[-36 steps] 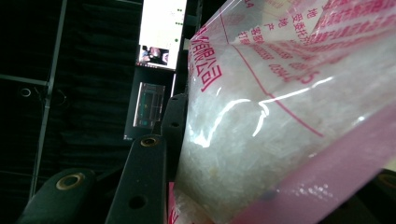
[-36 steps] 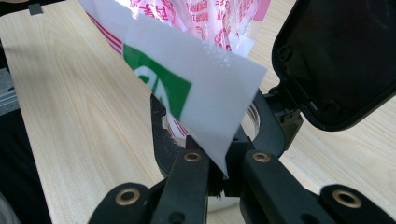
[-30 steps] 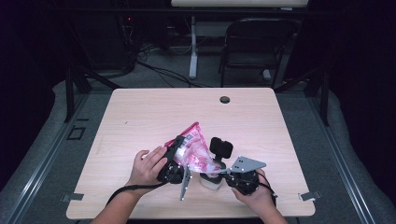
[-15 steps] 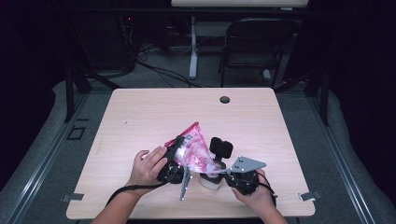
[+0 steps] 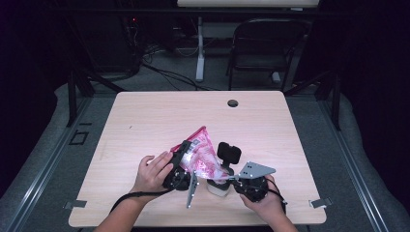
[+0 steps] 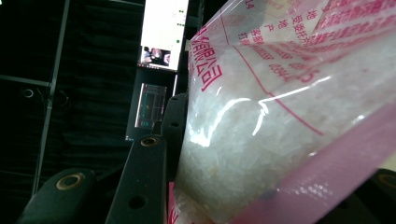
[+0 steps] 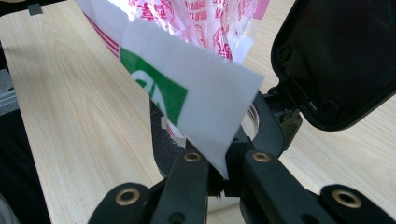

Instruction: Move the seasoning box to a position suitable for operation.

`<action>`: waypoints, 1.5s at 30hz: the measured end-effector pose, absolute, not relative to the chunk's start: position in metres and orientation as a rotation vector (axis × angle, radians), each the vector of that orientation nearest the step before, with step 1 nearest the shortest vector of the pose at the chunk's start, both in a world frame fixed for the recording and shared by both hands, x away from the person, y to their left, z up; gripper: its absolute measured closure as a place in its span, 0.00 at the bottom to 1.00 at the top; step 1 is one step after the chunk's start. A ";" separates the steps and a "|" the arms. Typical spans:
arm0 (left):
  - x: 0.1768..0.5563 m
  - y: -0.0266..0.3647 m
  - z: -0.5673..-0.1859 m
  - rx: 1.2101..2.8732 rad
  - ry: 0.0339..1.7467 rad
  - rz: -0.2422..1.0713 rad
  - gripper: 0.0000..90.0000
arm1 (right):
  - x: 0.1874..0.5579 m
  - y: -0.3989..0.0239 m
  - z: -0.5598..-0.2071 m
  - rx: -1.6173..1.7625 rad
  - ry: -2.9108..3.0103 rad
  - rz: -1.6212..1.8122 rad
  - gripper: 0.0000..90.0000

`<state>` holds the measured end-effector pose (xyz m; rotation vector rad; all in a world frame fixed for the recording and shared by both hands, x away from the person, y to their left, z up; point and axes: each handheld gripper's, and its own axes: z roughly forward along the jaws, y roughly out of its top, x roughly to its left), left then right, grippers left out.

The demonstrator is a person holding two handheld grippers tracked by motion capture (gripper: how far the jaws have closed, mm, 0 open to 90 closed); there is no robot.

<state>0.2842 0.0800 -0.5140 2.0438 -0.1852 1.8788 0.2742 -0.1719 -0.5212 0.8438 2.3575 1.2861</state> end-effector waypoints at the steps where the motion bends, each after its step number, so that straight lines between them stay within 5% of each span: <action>1: 0.285 0.080 -0.514 2.035 -0.192 1.881 0.75 | 0.274 -0.172 -0.521 0.844 2.358 1.286 1.00; 45: 0.283 0.080 -0.512 2.024 -0.191 1.888 0.75 | 0.274 -0.171 -0.521 0.843 2.359 1.282 1.00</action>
